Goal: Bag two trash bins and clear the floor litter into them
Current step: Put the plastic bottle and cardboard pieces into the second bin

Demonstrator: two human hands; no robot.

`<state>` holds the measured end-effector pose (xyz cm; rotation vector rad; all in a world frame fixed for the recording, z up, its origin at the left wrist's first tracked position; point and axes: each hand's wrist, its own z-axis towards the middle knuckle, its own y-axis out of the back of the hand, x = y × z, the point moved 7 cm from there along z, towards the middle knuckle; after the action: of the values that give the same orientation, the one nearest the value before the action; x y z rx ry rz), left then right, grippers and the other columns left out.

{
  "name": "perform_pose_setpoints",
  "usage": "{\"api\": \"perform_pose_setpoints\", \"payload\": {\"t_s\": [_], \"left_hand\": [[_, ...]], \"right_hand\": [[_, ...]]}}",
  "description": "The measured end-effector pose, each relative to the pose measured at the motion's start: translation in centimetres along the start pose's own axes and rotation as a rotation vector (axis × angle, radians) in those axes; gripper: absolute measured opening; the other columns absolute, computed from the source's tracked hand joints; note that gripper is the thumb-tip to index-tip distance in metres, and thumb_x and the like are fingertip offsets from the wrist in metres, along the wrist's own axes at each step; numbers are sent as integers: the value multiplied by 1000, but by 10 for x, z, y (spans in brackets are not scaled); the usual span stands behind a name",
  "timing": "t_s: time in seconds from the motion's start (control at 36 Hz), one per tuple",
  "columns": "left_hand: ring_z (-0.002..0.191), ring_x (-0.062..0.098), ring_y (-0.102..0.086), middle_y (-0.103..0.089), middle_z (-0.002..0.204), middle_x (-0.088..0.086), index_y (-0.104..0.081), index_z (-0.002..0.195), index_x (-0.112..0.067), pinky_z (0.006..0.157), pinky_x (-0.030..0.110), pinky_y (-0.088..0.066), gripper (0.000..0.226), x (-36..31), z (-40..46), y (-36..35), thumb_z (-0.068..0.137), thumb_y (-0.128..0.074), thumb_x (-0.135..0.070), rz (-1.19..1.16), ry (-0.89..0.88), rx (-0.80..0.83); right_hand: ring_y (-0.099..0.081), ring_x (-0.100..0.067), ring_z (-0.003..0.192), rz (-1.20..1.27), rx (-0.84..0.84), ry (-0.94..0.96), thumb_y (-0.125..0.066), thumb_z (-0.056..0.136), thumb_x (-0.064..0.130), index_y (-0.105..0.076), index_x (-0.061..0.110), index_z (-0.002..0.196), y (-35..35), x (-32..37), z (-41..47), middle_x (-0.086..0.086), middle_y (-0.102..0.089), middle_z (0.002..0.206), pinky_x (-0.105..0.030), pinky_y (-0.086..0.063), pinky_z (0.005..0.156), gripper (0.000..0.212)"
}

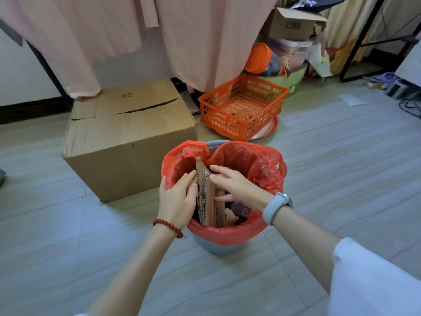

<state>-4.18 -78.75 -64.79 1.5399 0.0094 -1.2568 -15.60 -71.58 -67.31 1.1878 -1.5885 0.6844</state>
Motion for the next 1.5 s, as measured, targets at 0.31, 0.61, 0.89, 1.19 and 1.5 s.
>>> {"api": "perform_pose_setpoints", "payload": {"t_s": [0.31,0.61,0.89,1.19,1.5], "left_hand": [[144,22,-1,-26,150,-13,-49,129,-28,108,59,11,42,-1,-6,-57,96,-26,-40,681,-117,439],[117,22,-48,-54,123,0,-63,110,-21,110,49,-18,27,-52,8,-41,89,-49,-29,355,-202,21],[115,25,-49,-54,125,2,-55,120,-17,100,39,-30,39,-206,-29,-216,87,-38,-30,174,-472,305],[138,29,-20,-12,154,7,-16,144,-26,108,48,-28,59,-255,-172,-510,92,-43,-33,379,-306,934],[137,32,25,26,150,-1,8,139,-43,105,67,0,96,-244,-223,-616,70,-55,-68,720,-307,1040]], "right_hand": [[-57,-36,107,-962,-72,-38,-40,90,14,-62,8,110,15,-40,0,-17,-64,113,-44,-47,92,31],[-59,-12,106,-565,-408,287,-45,93,10,-63,13,114,80,17,-44,-2,-67,111,-26,-44,96,28],[-64,-18,86,-395,-793,56,-43,91,1,-64,6,106,259,-103,-187,-3,-65,91,-14,-44,76,27],[-36,-34,127,-516,-879,-636,-47,89,13,-43,8,132,407,-398,-386,-18,-43,135,-36,-28,104,43],[1,-42,140,-606,-999,-924,-62,71,62,-3,25,147,533,-499,-429,-18,-1,154,-54,-10,113,102]]}}
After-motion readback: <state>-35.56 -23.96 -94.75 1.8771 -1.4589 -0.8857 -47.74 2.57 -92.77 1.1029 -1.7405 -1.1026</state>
